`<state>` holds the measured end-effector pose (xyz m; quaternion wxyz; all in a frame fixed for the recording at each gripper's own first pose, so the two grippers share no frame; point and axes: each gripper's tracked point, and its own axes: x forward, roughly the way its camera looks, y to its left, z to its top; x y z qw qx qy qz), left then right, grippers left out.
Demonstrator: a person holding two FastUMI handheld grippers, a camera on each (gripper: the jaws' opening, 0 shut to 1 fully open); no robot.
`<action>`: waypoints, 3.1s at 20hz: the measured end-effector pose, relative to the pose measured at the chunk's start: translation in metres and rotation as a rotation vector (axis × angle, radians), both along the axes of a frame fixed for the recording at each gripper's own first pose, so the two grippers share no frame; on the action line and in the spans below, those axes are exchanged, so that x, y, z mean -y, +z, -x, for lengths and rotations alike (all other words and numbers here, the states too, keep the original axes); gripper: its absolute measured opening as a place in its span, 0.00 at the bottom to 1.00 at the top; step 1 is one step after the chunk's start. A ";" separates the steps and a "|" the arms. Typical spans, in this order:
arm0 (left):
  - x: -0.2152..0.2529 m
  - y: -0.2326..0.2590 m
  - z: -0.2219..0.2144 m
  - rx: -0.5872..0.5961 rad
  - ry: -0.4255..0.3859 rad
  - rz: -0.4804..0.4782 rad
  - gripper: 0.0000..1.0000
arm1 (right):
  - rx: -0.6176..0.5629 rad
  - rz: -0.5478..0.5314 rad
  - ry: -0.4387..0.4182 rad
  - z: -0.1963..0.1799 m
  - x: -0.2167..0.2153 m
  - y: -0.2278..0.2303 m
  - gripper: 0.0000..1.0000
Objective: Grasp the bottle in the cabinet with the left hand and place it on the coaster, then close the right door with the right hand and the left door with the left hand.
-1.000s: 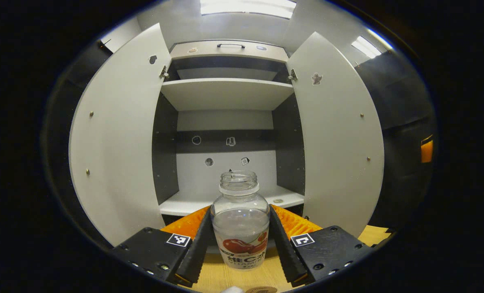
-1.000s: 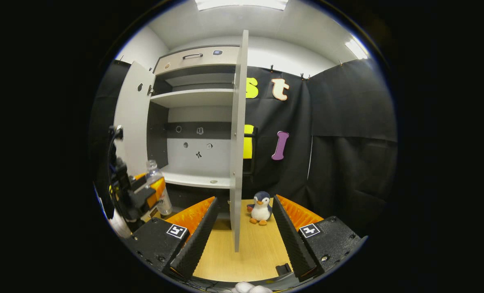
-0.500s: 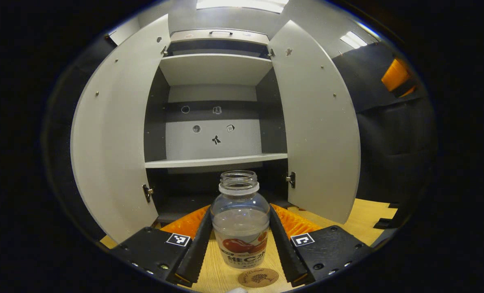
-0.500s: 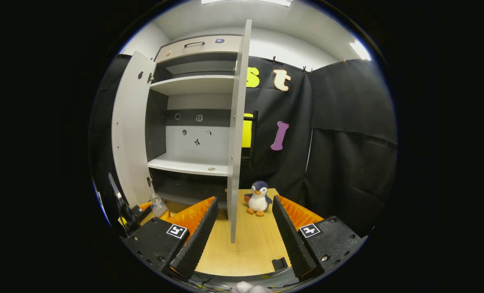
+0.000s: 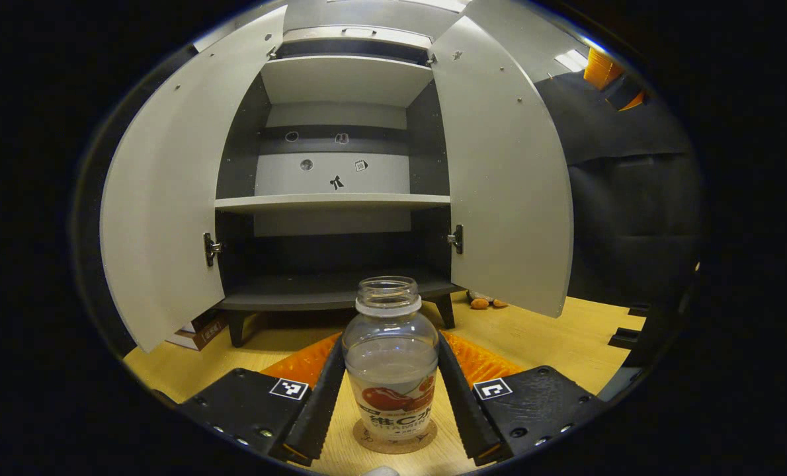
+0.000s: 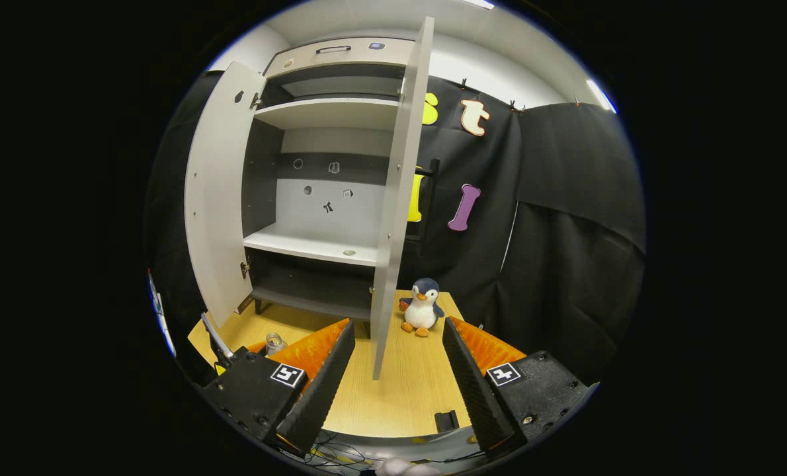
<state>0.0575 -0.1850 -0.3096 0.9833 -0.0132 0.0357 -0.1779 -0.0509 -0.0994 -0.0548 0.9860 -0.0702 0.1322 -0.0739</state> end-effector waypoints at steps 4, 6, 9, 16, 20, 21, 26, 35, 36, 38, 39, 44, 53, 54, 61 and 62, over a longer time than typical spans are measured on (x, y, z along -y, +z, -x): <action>-0.005 -0.013 0.002 -0.008 0.003 0.003 0.78 | -0.011 0.012 0.012 0.000 -0.006 0.000 0.83; -0.010 -0.013 0.002 -0.005 0.023 0.000 0.80 | -0.012 0.013 0.012 0.000 -0.007 0.001 0.83; -0.010 0.000 -0.003 0.036 0.025 -0.028 0.97 | -0.010 0.007 0.009 0.003 -0.008 0.000 0.83; -0.015 0.088 -0.011 0.101 0.062 0.024 0.96 | 0.046 -0.016 -0.012 0.012 -0.008 0.015 0.83; -0.027 0.180 -0.004 0.211 0.075 0.024 0.96 | 0.112 -0.034 -0.050 0.020 0.004 0.027 0.83; -0.032 0.202 -0.003 0.237 0.079 0.016 0.96 | 0.129 -0.053 -0.053 0.021 0.005 0.030 0.82; -0.062 0.299 0.010 0.293 0.088 0.064 0.95 | 0.209 -0.098 -0.057 0.025 0.010 0.046 0.83; -0.135 0.340 0.077 0.243 0.198 0.044 0.96 | 0.299 -0.138 -0.077 0.022 0.031 0.060 0.82; -0.145 0.335 0.085 0.224 0.223 0.029 0.95 | 0.301 -0.139 -0.082 0.019 0.036 0.060 0.83; -0.163 0.322 0.100 0.177 0.258 0.019 0.96 | 0.305 -0.138 -0.093 0.012 0.047 0.060 0.82; -0.169 0.314 0.106 0.151 0.272 0.021 0.96 | 0.303 -0.137 -0.100 0.007 0.053 0.060 0.82; -0.187 0.290 0.131 0.047 0.358 -0.001 0.96 | 0.320 -0.136 -0.119 -0.025 0.091 0.069 0.82; -0.172 0.300 0.139 0.076 0.414 0.002 0.96 | 0.349 -0.108 0.010 -0.120 0.118 0.117 0.82; -0.169 0.301 0.140 0.074 0.421 -0.001 0.96 | 0.347 -0.116 0.036 -0.129 0.116 0.119 0.82; -0.160 0.310 0.138 0.088 0.467 -0.010 0.96 | 0.241 -0.127 0.217 -0.158 0.098 0.113 0.81; -0.160 0.312 0.139 0.091 0.476 -0.017 0.96 | 0.219 -0.128 0.239 -0.157 0.096 0.111 0.81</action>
